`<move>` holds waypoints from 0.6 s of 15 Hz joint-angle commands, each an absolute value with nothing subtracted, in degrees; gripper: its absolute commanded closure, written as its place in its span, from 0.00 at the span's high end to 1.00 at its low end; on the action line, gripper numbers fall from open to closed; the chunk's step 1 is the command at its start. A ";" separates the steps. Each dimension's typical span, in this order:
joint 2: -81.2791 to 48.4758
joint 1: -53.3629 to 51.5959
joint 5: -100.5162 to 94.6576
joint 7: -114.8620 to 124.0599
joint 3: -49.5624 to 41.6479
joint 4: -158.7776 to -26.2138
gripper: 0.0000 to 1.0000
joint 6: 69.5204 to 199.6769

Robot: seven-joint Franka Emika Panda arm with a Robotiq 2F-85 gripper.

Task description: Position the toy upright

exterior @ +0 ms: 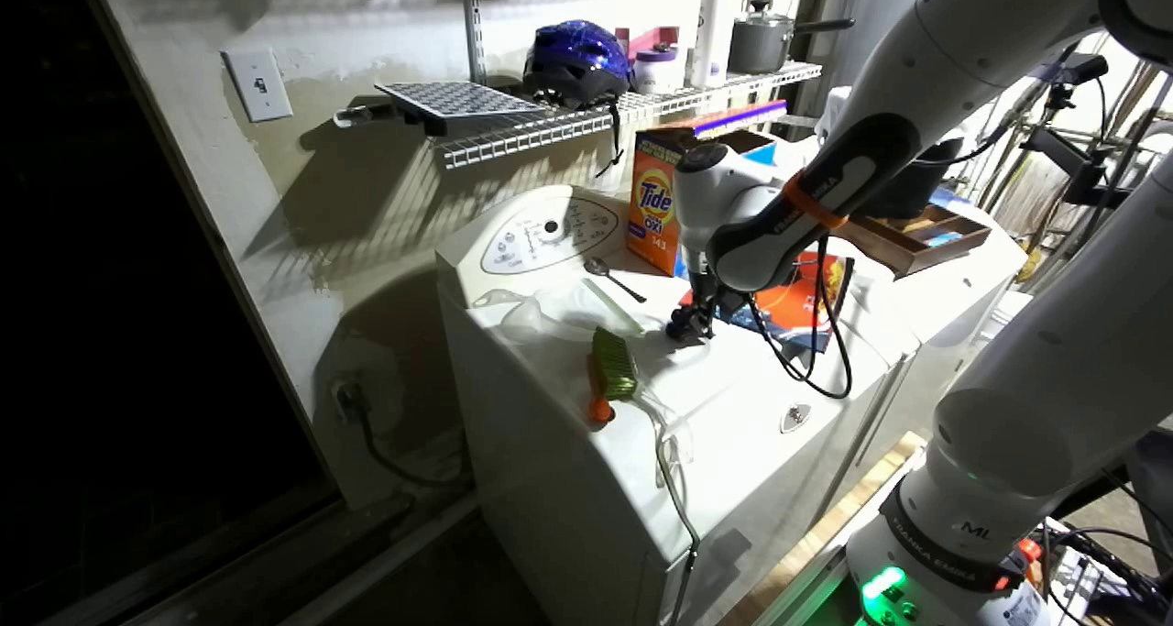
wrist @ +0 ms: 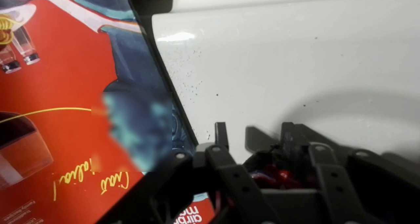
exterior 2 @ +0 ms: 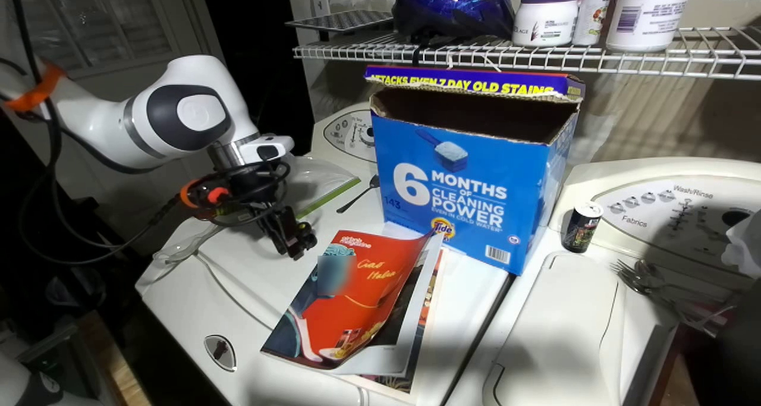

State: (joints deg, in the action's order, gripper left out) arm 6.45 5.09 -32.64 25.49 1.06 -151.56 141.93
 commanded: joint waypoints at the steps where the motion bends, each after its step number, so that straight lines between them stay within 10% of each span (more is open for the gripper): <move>1: 4.33 5.34 -36.48 29.44 1.39 -149.91 0.16 142.39; 9: 2.59 4.70 -39.20 29.87 0.68 -148.55 0.00 141.41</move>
